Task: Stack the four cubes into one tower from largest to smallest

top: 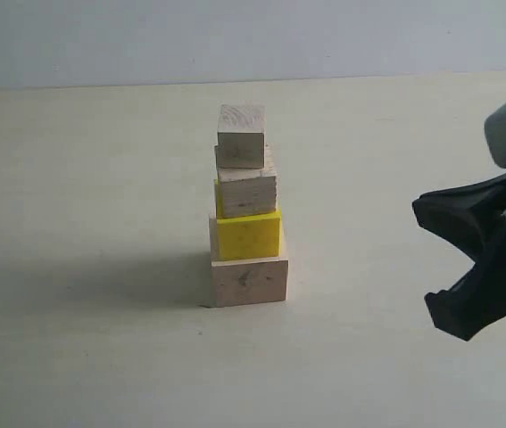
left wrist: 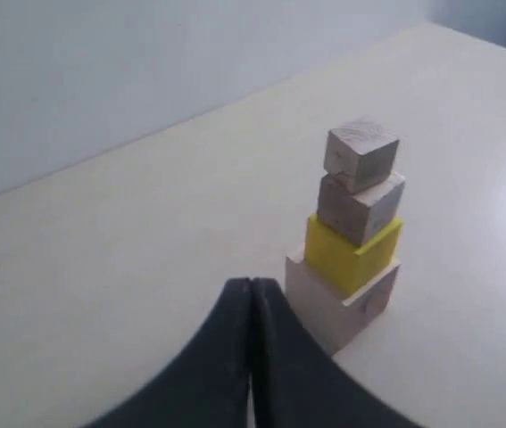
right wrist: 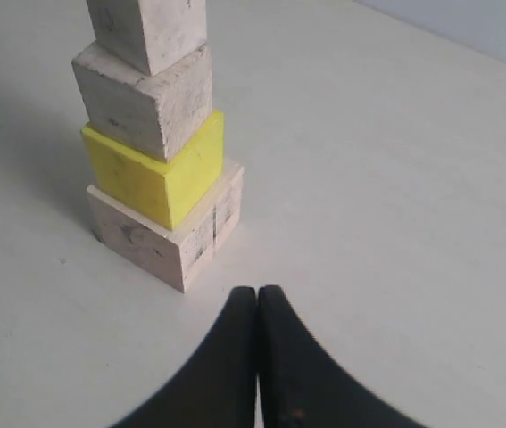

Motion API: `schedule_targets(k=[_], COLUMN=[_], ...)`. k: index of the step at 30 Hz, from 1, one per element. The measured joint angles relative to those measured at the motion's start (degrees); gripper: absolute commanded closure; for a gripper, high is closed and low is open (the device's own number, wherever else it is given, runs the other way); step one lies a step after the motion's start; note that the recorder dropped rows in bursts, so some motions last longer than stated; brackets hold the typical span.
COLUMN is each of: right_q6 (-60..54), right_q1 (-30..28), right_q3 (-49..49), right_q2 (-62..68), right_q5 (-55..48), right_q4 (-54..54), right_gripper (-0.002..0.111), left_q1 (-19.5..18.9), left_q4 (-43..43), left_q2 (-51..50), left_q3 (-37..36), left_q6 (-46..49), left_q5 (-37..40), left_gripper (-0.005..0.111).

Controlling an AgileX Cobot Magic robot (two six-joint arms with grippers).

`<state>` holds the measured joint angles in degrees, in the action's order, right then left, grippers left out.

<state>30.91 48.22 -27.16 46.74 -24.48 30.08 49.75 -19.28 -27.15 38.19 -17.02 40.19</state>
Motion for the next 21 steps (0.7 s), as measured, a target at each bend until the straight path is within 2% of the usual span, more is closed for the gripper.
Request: schedule_targets(k=[7,21], right_q6=[-8.51,-12.3], right_q1=[0.0,0.0], right_q3=[-1.41,-1.51], right_q2=[3.28,3.51], right_q5=[0.13,1.31], right_q4=[-7.97,-7.74], right_gripper=[0.108,0.108], left_q1=[0.0,0.0], left_q4=[10.59,11.57], left_q2=[9.66,14.42], left_q3=[-2.13,-2.39], left_q6=[12.32,13.57], left_q5=[0.0,0.9], left_gripper=[0.107,0.107])
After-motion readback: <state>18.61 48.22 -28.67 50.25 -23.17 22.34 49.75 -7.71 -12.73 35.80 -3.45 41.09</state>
